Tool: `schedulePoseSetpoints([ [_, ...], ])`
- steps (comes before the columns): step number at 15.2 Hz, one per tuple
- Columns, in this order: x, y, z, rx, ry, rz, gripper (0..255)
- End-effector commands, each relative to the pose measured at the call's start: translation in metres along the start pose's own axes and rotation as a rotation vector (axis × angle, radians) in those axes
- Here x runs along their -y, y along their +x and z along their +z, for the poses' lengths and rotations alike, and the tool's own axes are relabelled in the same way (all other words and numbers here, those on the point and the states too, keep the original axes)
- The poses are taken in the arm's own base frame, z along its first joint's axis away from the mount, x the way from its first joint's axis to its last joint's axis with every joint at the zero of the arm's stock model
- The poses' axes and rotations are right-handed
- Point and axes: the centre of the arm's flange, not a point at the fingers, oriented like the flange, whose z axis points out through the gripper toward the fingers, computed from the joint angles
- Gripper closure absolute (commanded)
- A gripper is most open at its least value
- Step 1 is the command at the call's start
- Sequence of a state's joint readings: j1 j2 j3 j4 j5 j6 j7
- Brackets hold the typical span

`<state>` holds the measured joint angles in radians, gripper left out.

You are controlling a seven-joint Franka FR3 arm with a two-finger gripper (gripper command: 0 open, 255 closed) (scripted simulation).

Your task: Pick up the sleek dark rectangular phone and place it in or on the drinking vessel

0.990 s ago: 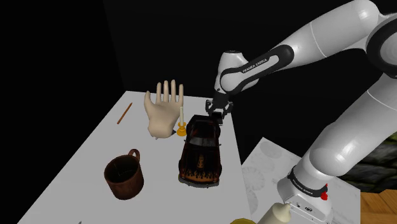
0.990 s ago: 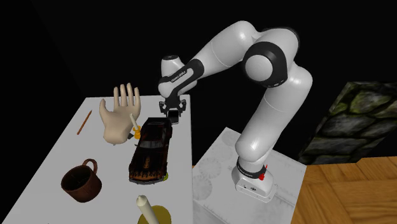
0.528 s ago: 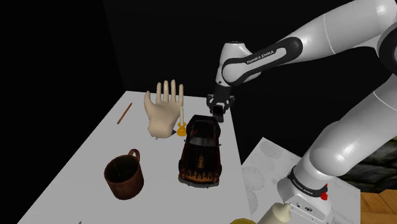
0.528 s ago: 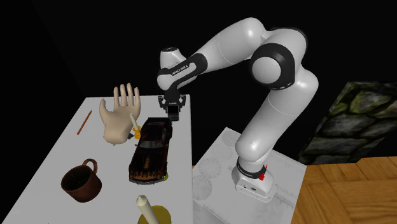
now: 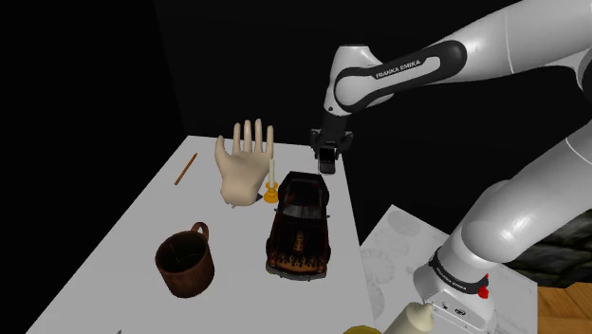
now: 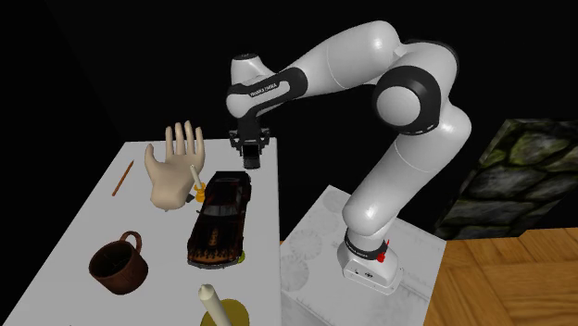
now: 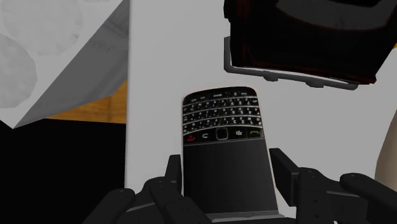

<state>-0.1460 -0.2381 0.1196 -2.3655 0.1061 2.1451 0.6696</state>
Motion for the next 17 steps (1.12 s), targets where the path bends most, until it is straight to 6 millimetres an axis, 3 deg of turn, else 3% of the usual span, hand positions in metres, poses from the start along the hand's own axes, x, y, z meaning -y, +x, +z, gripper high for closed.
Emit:
schedulePoseSetpoints([
  [1,0.001,-0.001,-0.010,0.000,0.000,0.000,255],
  [15,0.005,-0.003,-0.083,0.000,0.000,0.000,255],
  [17,0.026,-0.020,-0.082,0.000,0.000,0.000,255],
])
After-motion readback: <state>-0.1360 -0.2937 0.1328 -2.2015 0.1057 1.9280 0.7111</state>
